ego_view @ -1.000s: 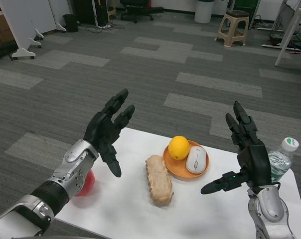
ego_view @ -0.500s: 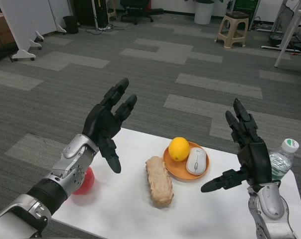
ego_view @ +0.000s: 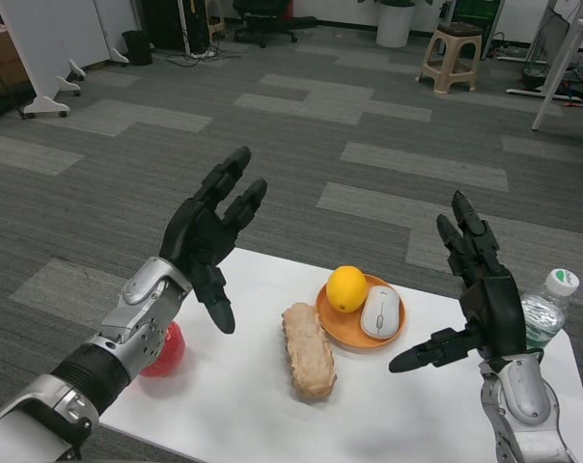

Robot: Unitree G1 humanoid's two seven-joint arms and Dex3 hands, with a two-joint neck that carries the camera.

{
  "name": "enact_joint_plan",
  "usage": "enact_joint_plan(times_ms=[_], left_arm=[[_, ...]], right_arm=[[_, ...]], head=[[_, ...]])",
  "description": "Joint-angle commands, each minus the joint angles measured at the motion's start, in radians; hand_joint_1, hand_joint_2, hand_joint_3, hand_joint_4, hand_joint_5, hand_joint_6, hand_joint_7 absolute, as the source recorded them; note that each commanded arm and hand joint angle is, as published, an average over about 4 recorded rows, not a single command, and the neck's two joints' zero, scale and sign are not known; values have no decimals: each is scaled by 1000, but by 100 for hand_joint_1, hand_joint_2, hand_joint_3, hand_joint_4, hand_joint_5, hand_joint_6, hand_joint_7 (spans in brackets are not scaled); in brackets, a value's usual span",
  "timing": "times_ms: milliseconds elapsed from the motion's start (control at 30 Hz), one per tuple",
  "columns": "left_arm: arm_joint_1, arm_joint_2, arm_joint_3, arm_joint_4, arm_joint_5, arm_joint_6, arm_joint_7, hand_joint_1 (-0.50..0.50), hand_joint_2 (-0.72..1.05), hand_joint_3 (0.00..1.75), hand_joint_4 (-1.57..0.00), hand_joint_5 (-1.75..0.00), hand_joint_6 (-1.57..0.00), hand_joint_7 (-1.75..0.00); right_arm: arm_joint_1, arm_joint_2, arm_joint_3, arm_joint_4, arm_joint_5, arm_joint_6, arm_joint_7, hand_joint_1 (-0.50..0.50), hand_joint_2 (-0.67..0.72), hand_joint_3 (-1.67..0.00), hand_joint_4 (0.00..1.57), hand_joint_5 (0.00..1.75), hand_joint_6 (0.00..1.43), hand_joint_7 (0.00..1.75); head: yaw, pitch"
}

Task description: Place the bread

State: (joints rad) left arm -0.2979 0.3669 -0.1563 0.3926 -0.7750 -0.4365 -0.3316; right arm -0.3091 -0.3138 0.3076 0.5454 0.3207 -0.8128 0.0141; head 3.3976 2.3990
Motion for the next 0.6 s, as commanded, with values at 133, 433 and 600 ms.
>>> enact_joint_plan(times_ms=[133, 433, 600], left_arm=[[-20, 14, -8, 0, -5, 2, 5, -50, -64, 9, 0, 0, 0, 0], [-33, 25, -15, 5, -4, -1, 5, -50, -64, 7, 0, 0, 0, 0], [-45, 32, -21, 8, -4, -1, 5, -50, -64, 9, 0, 0, 0, 0]], right_arm=[[-22, -3, -6, -8, 9, -1, -3, -33, 9, 0, 0, 15, 0, 0], [-19, -1, -12, -8, 7, -4, -2, -33, 9, 0, 0, 17, 0, 0], [-19, 7, -17, -4, 6, -5, -2, -33, 9, 0, 0, 15, 0, 0]], head=[[-6, 19], [-26, 42], [-32, 34]])
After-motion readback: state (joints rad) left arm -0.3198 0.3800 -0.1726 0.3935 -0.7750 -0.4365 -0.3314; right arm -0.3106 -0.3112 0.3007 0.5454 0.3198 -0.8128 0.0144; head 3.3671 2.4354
